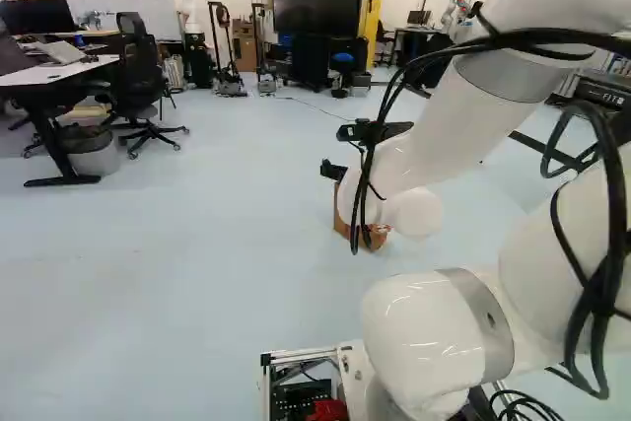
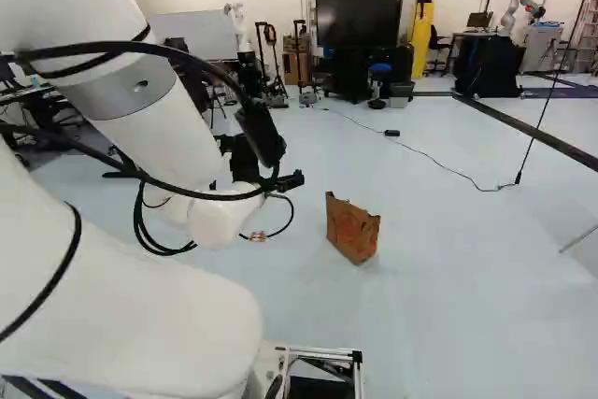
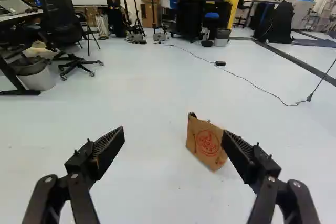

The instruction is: Pick up the grocery bag from the ground

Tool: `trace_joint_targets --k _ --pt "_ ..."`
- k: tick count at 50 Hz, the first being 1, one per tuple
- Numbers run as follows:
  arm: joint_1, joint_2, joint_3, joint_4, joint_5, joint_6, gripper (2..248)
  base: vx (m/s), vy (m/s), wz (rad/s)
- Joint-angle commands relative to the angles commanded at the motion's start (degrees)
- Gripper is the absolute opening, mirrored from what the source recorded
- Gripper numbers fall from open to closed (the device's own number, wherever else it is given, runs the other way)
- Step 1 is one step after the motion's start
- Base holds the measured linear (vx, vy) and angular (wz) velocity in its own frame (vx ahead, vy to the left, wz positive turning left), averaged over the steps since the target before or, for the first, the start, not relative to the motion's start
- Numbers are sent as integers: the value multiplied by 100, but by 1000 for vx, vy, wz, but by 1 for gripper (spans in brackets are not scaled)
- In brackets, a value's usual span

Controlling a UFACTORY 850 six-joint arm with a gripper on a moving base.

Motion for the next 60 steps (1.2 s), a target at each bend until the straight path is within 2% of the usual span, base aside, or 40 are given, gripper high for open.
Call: trace_joint_targets --k 15,60 --pt "0 0 0 0 0 0 247 231 -15 -99" --pt "0 0 0 0 0 0 247 208 -38 -204"
